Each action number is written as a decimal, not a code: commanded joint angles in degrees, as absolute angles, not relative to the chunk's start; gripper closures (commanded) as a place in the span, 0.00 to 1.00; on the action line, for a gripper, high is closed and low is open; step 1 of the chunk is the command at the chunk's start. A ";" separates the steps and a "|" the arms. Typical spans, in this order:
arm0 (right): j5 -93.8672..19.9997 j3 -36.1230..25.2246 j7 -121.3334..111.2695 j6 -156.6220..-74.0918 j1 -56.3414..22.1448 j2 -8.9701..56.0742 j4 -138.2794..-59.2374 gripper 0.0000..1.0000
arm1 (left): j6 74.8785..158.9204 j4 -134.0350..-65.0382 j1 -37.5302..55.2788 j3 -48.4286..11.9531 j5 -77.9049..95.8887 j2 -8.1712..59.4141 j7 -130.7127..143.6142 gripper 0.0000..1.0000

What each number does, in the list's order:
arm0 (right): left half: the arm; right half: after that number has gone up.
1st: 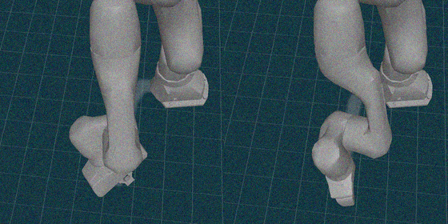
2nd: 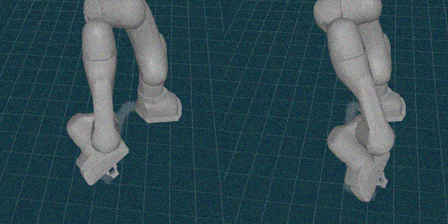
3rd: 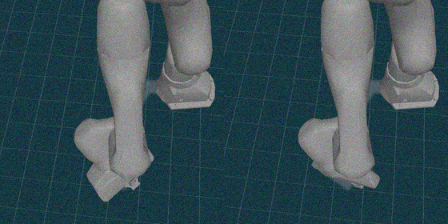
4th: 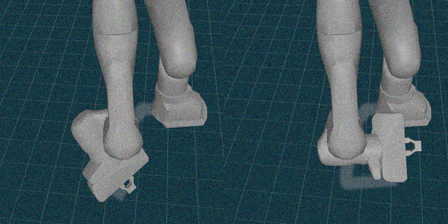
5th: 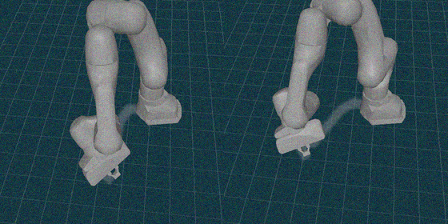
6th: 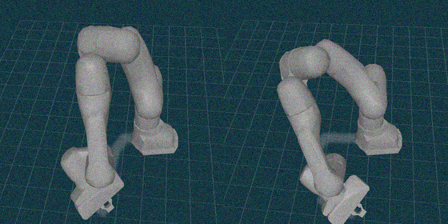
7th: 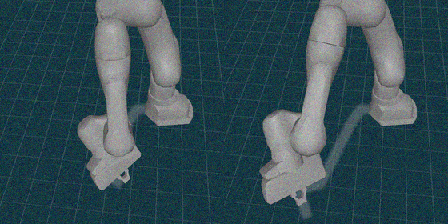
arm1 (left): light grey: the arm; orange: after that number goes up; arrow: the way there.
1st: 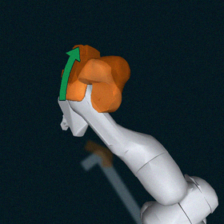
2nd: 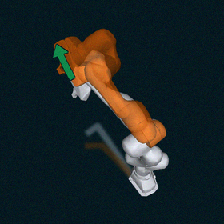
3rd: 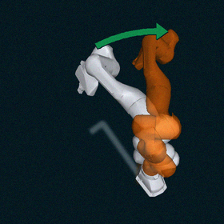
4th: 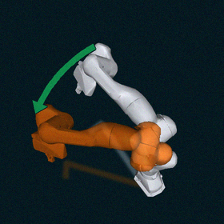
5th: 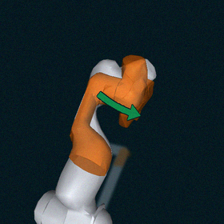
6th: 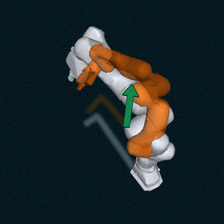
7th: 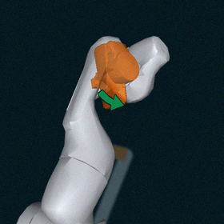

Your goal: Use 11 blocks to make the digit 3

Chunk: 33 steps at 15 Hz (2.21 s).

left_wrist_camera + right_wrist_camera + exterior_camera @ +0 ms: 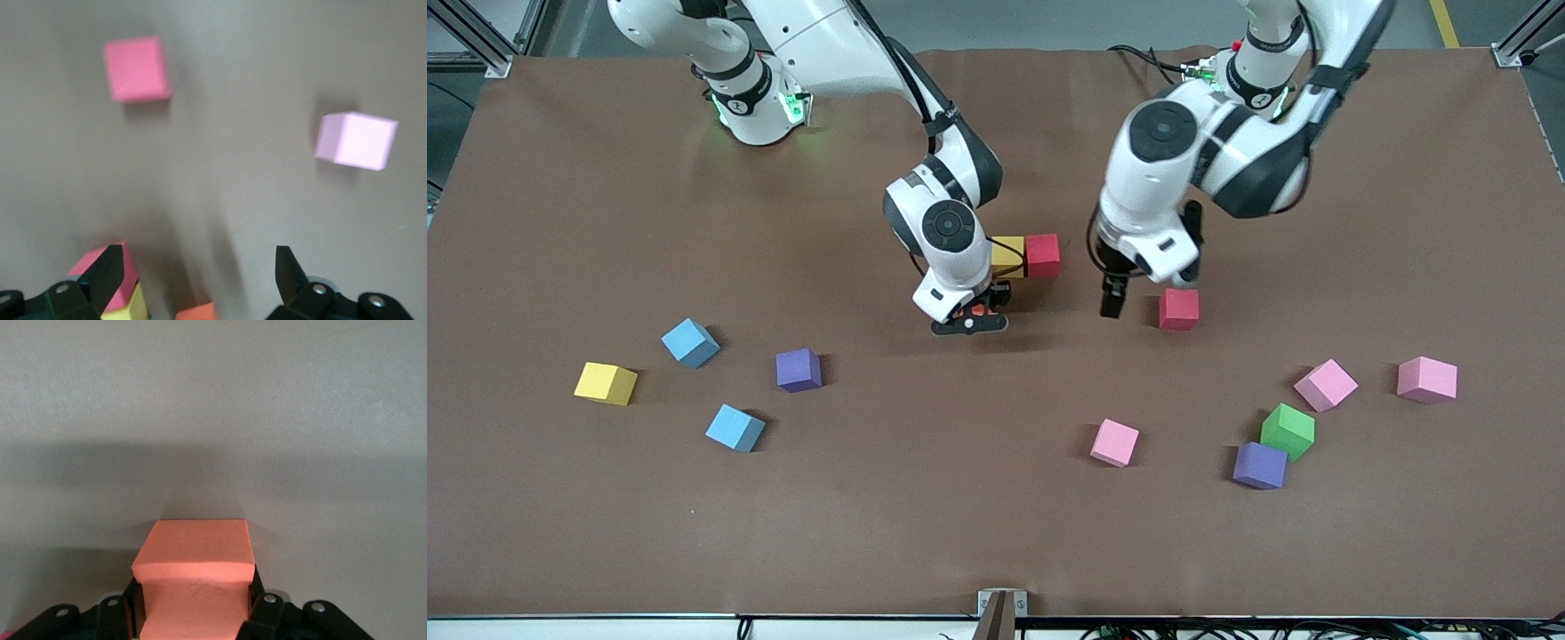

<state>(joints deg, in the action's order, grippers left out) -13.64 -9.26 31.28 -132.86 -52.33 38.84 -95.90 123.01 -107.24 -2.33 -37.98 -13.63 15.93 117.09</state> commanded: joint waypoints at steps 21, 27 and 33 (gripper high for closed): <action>-14.59 -6.33 31.46 -128.67 -52.38 39.38 -99.32 0.59 | 121.37 -73.84 0.34 -28.85 -25.05 46.14 82.10 0.00; -14.59 -6.33 31.38 -128.23 -52.38 39.37 -99.32 0.59 | 126.90 -72.07 2.81 -26.37 -24.61 50.27 80.86 0.00; -14.59 -6.33 31.38 -128.14 -52.56 39.37 -99.32 0.56 | 131.30 -71.98 3.60 -26.37 -22.78 52.90 82.96 0.01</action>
<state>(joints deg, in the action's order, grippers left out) -13.64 -8.02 31.27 -128.48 -52.30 38.37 -95.90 130.31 -74.05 2.94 -26.63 -23.68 51.17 81.71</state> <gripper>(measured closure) 0.410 0.009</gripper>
